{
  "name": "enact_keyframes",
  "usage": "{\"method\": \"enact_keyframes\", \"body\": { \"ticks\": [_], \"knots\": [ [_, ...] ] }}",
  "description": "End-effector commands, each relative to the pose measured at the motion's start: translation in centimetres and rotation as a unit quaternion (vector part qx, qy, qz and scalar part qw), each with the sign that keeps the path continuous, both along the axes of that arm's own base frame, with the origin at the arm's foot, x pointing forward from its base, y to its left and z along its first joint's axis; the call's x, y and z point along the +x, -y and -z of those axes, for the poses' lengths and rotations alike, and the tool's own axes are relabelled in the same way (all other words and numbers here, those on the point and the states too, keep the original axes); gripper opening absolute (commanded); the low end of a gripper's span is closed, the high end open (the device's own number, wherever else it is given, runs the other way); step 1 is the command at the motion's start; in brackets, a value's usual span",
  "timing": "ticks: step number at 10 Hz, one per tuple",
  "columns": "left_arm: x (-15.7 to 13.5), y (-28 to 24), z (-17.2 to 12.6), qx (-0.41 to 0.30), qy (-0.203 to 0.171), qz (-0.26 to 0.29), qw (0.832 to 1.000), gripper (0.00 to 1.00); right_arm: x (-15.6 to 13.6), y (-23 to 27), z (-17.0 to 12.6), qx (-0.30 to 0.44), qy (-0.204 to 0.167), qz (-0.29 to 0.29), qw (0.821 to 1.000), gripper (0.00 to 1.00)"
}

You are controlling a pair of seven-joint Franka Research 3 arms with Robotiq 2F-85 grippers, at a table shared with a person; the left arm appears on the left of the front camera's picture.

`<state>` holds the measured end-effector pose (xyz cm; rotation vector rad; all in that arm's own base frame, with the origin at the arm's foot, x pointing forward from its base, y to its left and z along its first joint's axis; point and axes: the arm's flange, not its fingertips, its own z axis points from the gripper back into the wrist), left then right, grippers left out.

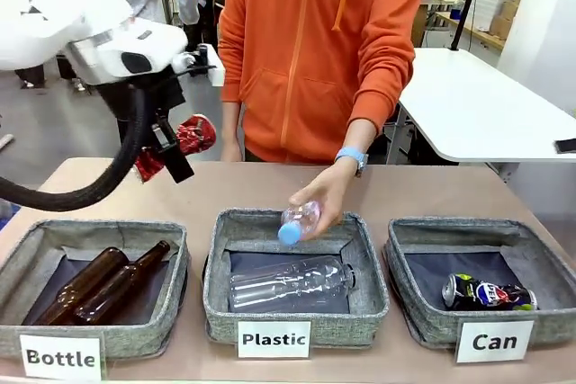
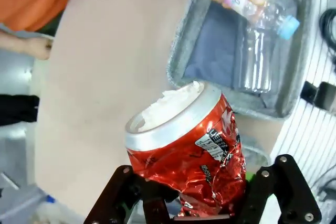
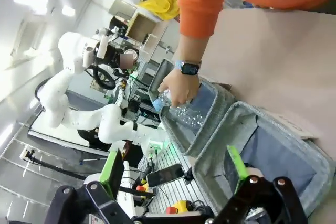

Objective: Sort the can waste into the basket.
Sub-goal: Pick up the can waste from the table and place it in the right Fabric basket.

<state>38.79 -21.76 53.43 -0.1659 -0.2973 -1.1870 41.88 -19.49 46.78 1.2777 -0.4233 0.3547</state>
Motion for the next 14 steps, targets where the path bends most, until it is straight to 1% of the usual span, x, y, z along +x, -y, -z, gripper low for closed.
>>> {"method": "enact_keyframes", "body": {
  "ticks": [1,2,3,4,5,6,7,8,11,12,13,14],
  "knots": [
    [0.3,-5.8,-1.2,-0.004,0.011,0.031,0.999,0.0,1.4,-3.4,-0.4,0.01,0.013,-0.041,0.999,1.0],
    [-1.6,-9.3,-2.2,-0.01,0.022,0.036,0.999,0.0,1.4,-3.4,-0.4,0.01,0.013,-0.041,0.999,1.0],
    [-3.1,-12.9,-2.7,-0.02,0.043,0.029,0.998,0.0,1.4,-3.4,-0.4,0.01,0.013,-0.041,0.999,1.0],
    [-5.2,-16.2,-2.9,-0.039,0.049,0.029,0.998,0.0,1.4,-3.4,-0.4,0.01,0.013,-0.041,0.999,1.0],
    [-6.2,-17.3,-3.1,-0.044,0.053,0.011,0.998,0.0,1.4,-3.4,-0.4,0.01,0.013,-0.041,0.999,1.0],
    [-6.4,-17.7,-2.7,-0.048,0.055,0.008,0.997,0.0,1.4,-3.4,-0.4,0.01,0.013,-0.041,0.999,1.0],
    [-6.0,-17.7,-2.5,-0.052,0.053,0.009,0.997,0.0,1.4,-3.4,-0.4,0.01,0.013,-0.041,0.999,1.0],
    [-5.5,-17.5,-2.3,-0.046,0.045,0.006,0.998,0.0,1.4,-3.4,-0.4,0.01,0.013,-0.041,0.999,1.0],
    [-4.5,-15.1,-1.7,-0.042,0.031,0.036,0.998,0.0,1.4,-3.4,-0.4,0.01,0.013,-0.041,0.999,1.0],
    [-3.5,-13.2,-1.5,-0.048,0.02,0.052,0.997,0.0,1.4,-3.4,-0.4,0.01,0.013,-0.041,0.999,1.0],
    [-2.1,-10.1,-0.9,-0.045,0.01,0.058,0.997,0.0,1.4,-3.4,-0.4,0.01,0.013,-0.041,0.999,1.0],
    [-0.6,-5.8,-0.2,-0.045,0.009,0.073,0.996,0.0,1.4,-3.3,-0.2,0.003,0.002,-0.039,0.999,1.0]
  ]
}}
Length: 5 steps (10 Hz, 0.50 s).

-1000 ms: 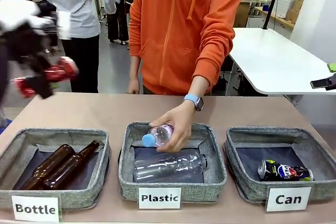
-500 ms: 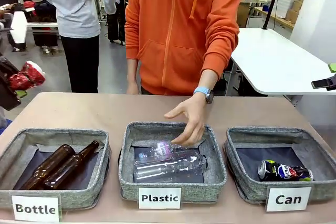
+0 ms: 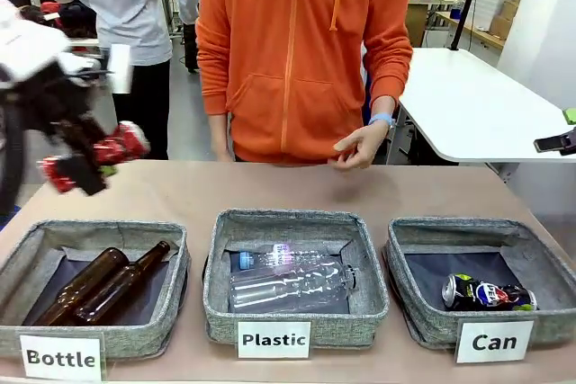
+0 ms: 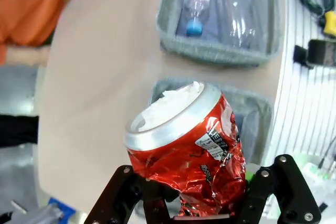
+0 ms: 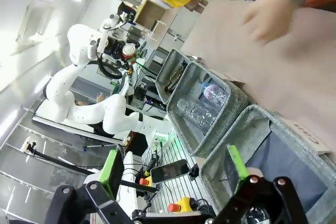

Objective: Sort the can waste into the basket.
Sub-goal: Pick up the can waste from the table and place it in the right Fabric basket.

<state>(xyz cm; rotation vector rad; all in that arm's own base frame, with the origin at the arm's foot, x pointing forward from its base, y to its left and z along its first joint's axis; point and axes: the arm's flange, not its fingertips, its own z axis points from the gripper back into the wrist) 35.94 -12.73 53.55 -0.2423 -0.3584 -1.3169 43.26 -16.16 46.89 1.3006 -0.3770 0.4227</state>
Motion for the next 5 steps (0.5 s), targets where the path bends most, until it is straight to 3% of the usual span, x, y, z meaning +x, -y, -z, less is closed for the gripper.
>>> {"method": "enact_keyframes", "body": {
  "ticks": [1,5],
  "knots": [
    [3.6,8.3,0.6,0.001,0.014,0.018,1.0,0.0,-1.1,1.7,-0.4,-0.009,-0.012,0.006,1.0,1.0],
    [7.3,31.0,1.7,-0.074,0.094,0.135,0.984,0.0,-8.8,8.1,-1.0,-0.065,-0.035,0.032,0.997,1.0]
  ]
}}
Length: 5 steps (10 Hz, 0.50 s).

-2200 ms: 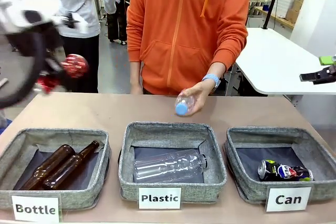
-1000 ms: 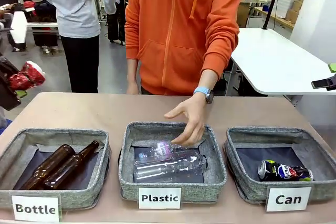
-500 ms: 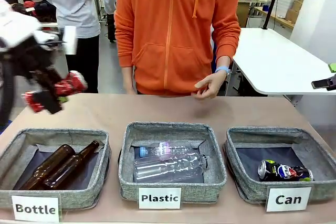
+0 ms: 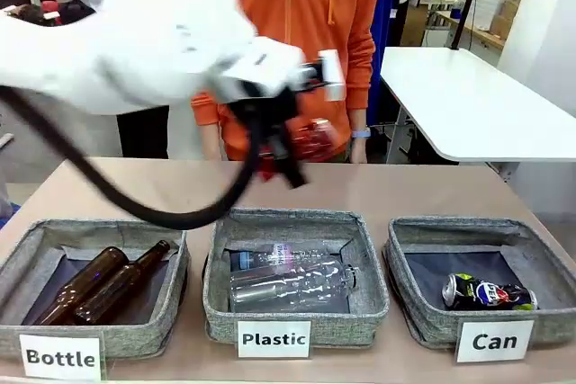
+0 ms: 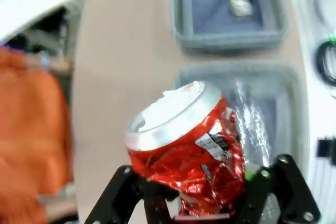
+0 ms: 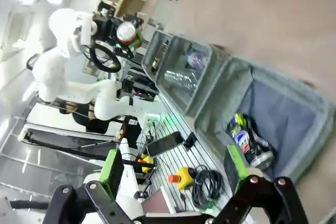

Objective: Sort the can waste into the basket.
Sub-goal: Pick up the can waste from the table and place it in the right Fabric basket.

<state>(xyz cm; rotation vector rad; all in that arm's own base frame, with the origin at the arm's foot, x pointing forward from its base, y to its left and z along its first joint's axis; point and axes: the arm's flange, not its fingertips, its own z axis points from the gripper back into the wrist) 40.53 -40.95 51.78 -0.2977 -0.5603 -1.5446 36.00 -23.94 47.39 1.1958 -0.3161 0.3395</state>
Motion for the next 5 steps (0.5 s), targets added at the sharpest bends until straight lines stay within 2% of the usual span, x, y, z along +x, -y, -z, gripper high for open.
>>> {"method": "enact_keyframes", "body": {
  "ticks": [1,2,4,5],
  "knots": [
    [2.2,8.1,1.4,-0.013,0.004,0.064,0.998,0.0,-3.5,1.7,-0.4,-0.008,0.011,0.025,1.0,1.0],
    [1.5,13.5,3.8,-0.022,-0.013,0.096,0.995,0.0,-4.8,3.1,0.0,-0.004,0.015,0.042,0.999,1.0],
    [0.3,20.1,7.9,-0.027,-0.03,0.133,0.99,0.0,-6.8,4.9,1.1,-0.017,-0.01,0.055,0.998,1.0],
    [-0.2,22.3,9.3,-0.026,-0.01,0.139,0.99,0.0,-7.6,5.8,1.5,-0.014,-0.009,0.071,0.997,1.0]
  ]
}}
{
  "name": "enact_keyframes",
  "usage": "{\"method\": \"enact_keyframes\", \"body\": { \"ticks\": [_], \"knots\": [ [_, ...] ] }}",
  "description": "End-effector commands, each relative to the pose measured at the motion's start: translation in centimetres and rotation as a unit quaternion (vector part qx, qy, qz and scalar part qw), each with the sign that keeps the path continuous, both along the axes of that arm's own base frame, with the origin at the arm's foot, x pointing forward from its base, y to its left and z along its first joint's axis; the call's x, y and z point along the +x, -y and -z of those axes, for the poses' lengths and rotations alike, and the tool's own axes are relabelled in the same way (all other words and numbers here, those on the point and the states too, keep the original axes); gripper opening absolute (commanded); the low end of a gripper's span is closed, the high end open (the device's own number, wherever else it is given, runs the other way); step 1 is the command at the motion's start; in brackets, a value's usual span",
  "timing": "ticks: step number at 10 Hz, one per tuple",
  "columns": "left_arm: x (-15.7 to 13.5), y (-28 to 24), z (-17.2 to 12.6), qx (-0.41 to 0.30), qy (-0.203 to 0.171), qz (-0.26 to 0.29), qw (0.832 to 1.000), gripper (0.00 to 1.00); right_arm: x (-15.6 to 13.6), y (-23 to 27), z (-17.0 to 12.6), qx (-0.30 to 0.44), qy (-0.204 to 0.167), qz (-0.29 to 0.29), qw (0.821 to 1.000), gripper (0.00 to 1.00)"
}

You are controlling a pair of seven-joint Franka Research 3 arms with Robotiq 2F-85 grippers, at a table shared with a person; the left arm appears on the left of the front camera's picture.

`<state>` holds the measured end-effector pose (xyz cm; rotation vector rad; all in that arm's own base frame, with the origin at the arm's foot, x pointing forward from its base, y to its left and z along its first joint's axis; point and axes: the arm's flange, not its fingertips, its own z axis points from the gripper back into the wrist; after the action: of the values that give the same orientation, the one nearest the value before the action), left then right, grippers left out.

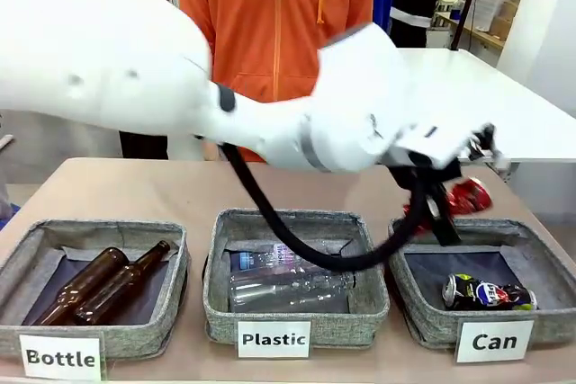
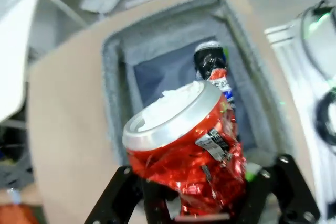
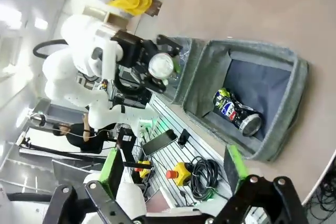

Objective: Sort the can waste into the basket.
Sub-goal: Pick up the can waste from the table and place it in the right Fabric basket.

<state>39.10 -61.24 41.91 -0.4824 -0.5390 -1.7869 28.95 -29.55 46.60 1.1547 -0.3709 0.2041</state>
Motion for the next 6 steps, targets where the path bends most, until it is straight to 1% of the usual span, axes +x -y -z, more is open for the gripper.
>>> {"method": "enact_keyframes", "body": {
  "ticks": [1,2,3,4,5,6],
  "knots": [
    [1.3,3.7,0.1,0.003,0.05,-0.006,0.999,0.0,-1.0,0.8,1.3,0.0,0.025,0.02,0.999,1.0],
    [1.3,4.6,0.1,0.004,0.049,-0.002,0.999,0.0,0.0,0.0,0.0,0.0,0.0,0.0,1.0,1.0],
    [1.1,4.9,0.2,0.007,0.04,0.006,0.999,0.0,0.0,0.0,0.0,0.0,0.0,0.0,1.0,1.0],
    [1.0,4.8,0.6,0.01,0.035,0.007,0.999,0.06,0.0,0.0,0.0,0.0,0.0,0.0,1.0,1.0],
    [1.1,4.9,0.7,0.019,0.028,0.009,0.999,0.54,0.0,0.0,0.0,0.0,0.0,0.0,1.0,1.0],
    [1.3,4.7,0.6,0.018,0.024,0.007,1.0,0.63,0.0,0.0,0.0,0.0,0.0,0.0,1.0,1.0]
  ]
}}
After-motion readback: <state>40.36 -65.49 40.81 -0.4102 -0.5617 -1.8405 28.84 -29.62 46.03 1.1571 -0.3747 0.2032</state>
